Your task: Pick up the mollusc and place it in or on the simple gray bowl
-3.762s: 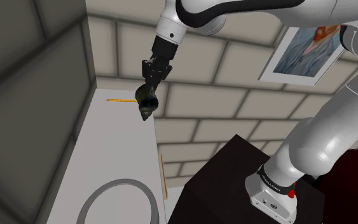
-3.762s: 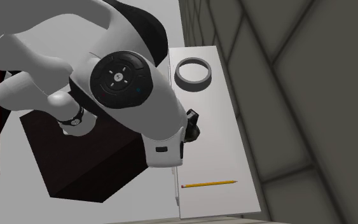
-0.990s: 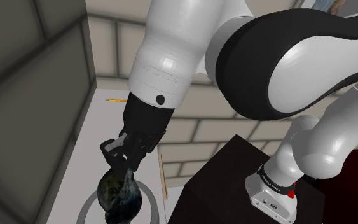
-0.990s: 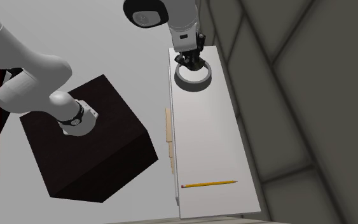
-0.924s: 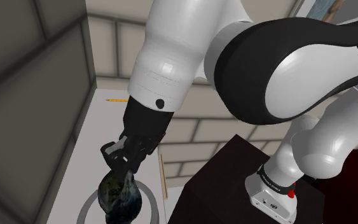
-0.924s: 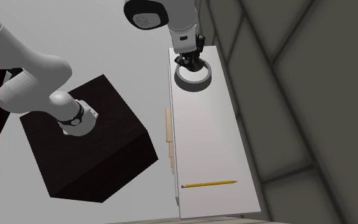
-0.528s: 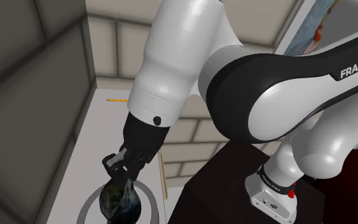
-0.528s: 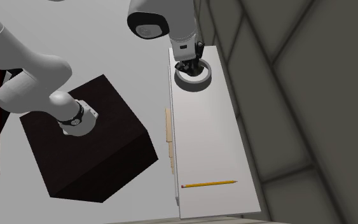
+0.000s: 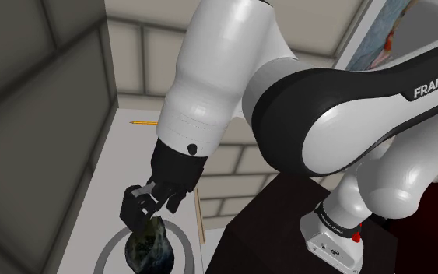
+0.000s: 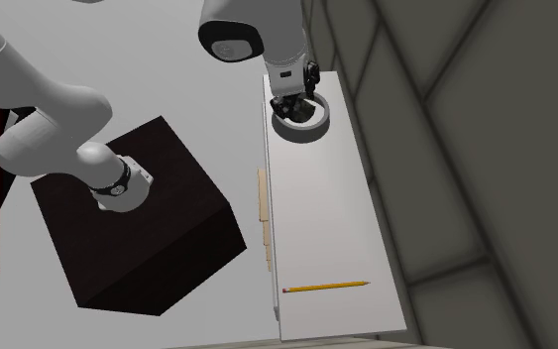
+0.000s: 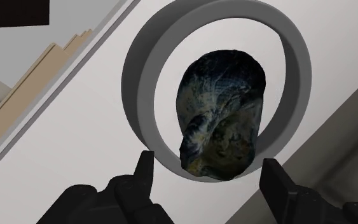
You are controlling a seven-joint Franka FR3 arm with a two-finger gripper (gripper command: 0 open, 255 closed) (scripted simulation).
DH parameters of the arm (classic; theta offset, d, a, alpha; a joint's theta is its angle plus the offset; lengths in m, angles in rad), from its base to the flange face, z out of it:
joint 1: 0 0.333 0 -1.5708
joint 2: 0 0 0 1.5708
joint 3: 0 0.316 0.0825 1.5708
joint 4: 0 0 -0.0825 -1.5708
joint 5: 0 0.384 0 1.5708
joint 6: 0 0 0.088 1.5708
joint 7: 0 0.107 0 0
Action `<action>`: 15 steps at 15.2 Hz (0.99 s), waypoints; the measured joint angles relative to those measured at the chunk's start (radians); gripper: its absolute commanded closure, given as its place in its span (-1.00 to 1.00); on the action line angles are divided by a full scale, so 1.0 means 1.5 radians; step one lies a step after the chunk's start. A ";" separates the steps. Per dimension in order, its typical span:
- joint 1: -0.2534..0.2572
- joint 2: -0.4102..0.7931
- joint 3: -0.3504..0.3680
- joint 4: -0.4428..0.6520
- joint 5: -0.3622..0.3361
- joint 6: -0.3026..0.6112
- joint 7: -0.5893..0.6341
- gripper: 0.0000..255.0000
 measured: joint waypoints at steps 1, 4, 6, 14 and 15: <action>0.000 0.000 0.000 0.000 0.000 0.000 0.000 -1.00; 0.000 0.000 0.000 0.000 0.000 0.000 0.000 -1.00; -0.001 -0.017 -0.007 0.009 0.009 -0.024 -0.006 -1.00; -0.002 -0.059 -0.027 0.032 0.030 -0.088 -0.022 -1.00; -0.002 -0.059 -0.027 0.033 0.030 -0.088 -0.022 -1.00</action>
